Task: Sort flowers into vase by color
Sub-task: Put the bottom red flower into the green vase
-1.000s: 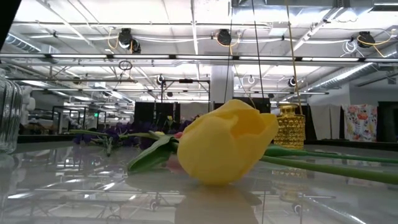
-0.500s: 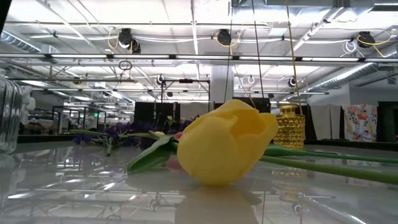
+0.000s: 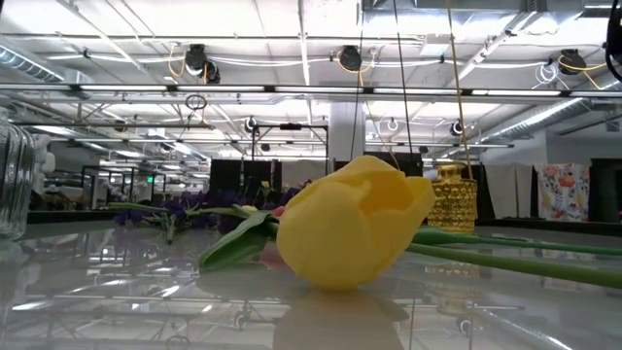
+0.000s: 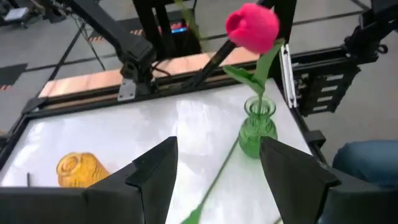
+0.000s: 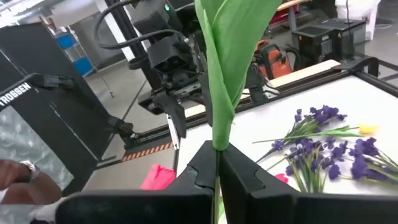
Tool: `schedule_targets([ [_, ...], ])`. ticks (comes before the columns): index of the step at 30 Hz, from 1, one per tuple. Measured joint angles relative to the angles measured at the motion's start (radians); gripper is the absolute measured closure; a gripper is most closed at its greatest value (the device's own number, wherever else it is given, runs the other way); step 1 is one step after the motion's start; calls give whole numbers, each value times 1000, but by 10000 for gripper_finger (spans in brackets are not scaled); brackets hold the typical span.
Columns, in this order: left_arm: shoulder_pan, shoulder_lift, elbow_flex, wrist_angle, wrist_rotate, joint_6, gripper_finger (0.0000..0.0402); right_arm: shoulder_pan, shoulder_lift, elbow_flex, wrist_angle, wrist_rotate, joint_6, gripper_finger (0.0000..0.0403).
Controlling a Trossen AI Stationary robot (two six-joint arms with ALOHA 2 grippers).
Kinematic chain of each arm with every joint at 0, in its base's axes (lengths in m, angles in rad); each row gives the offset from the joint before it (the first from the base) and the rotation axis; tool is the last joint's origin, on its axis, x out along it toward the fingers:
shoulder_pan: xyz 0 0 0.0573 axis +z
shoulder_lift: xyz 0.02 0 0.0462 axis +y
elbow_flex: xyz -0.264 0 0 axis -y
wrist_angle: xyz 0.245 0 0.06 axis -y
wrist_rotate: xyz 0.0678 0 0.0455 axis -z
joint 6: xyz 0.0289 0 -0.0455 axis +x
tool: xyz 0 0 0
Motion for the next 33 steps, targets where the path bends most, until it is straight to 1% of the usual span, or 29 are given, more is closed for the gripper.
schedule_targets([
  [6,2,18,0,-81,-25,-42,169,43,78,0,29,73,43,403],
  [11,0,48,0,-104,-28,-48,169,81,151,0,30,121,125,403],
  [17,-18,49,0,-115,-32,-69,169,131,236,0,30,176,210,402],
  [24,-46,49,0,-115,-38,-69,169,187,337,0,29,207,193,402],
  [30,-52,49,0,-115,-60,-69,169,225,406,0,30,287,111,402],
  [33,-52,49,0,-114,-65,-86,169,241,426,0,29,313,103,402],
])
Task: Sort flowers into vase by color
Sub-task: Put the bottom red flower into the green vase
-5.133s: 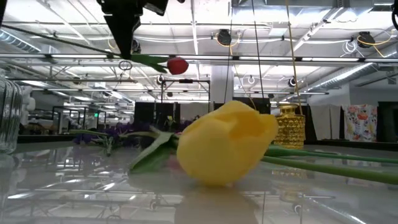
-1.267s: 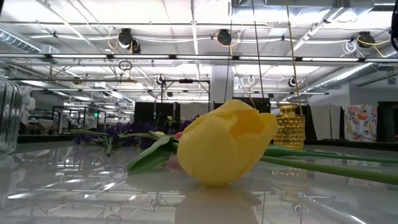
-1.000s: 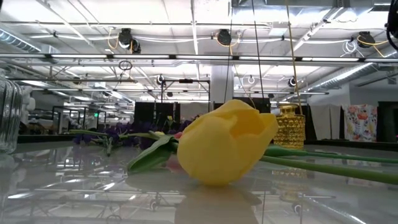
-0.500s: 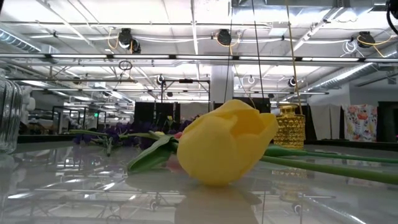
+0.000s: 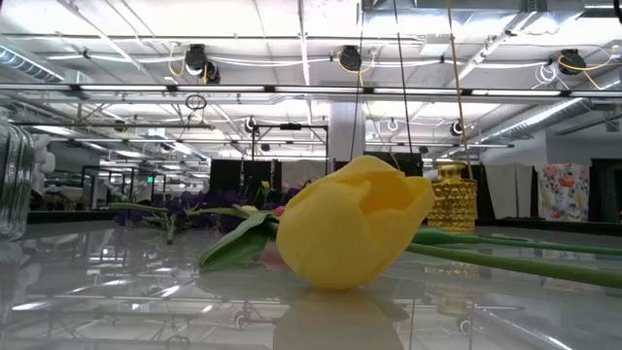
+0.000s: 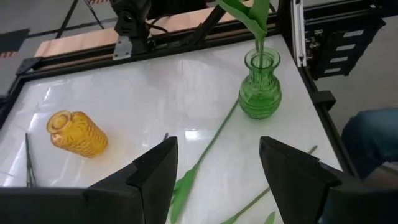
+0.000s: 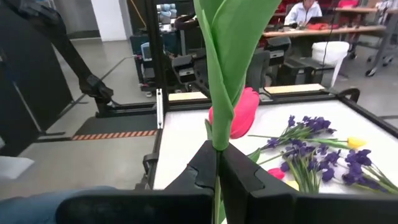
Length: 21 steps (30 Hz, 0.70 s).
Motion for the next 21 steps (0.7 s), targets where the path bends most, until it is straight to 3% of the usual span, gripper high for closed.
schedule_targets([
  [21,3,0,0,10,-8,-6,169,7,70,0,-52,12,-4,402],
])
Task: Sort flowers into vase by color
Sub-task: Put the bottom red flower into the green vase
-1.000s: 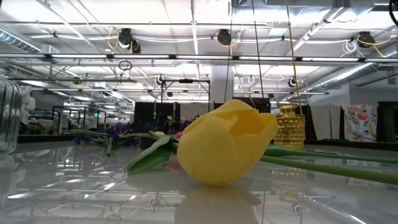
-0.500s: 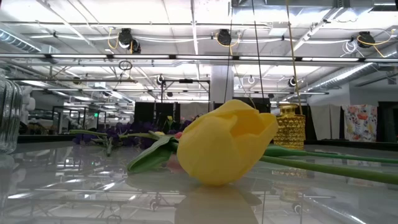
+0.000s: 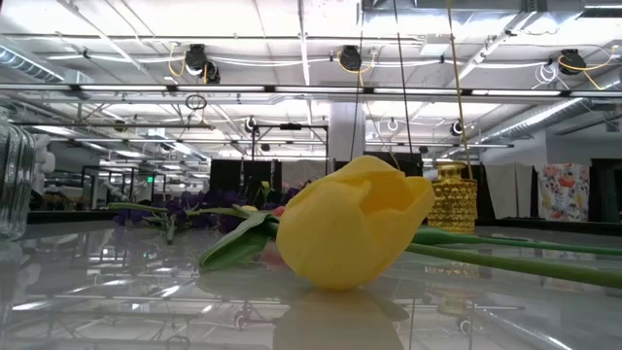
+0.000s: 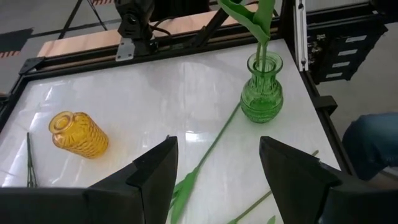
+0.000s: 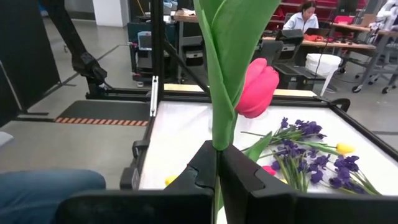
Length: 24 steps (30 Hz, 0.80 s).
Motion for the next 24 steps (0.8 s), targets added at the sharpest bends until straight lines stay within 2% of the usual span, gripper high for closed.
schedule_targets([
  [11,0,0,0,-1,0,0,169,-17,0,0,-21,-8,1,388],
  [24,0,0,0,-3,1,18,169,-17,0,0,-16,-87,-28,387],
])
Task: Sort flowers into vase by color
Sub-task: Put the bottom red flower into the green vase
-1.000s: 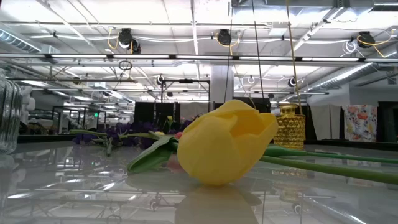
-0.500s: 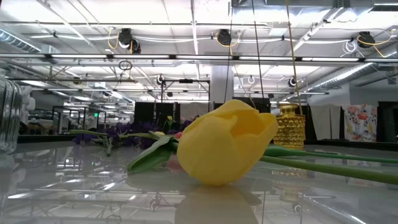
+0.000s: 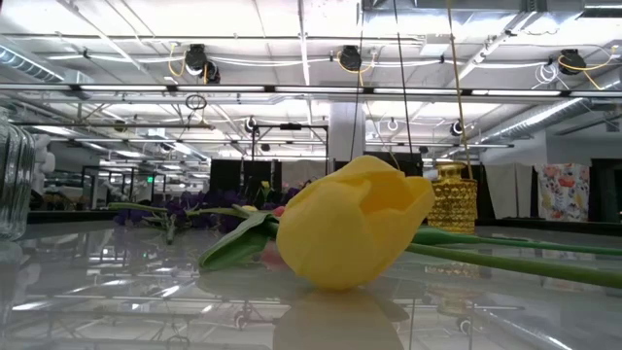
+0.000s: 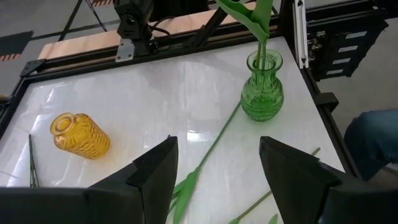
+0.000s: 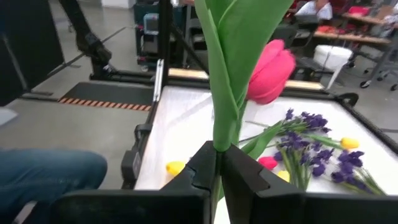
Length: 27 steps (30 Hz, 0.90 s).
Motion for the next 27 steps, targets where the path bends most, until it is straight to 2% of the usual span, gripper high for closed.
schedule_targets([
  [10,0,0,0,-2,0,2,169,-2,0,0,7,-68,-2,374],
  [18,0,0,0,-13,0,2,169,-4,0,0,7,-84,-20,299],
  [27,0,0,0,-85,-14,-25,169,-1,-12,0,7,-203,-13,227],
])
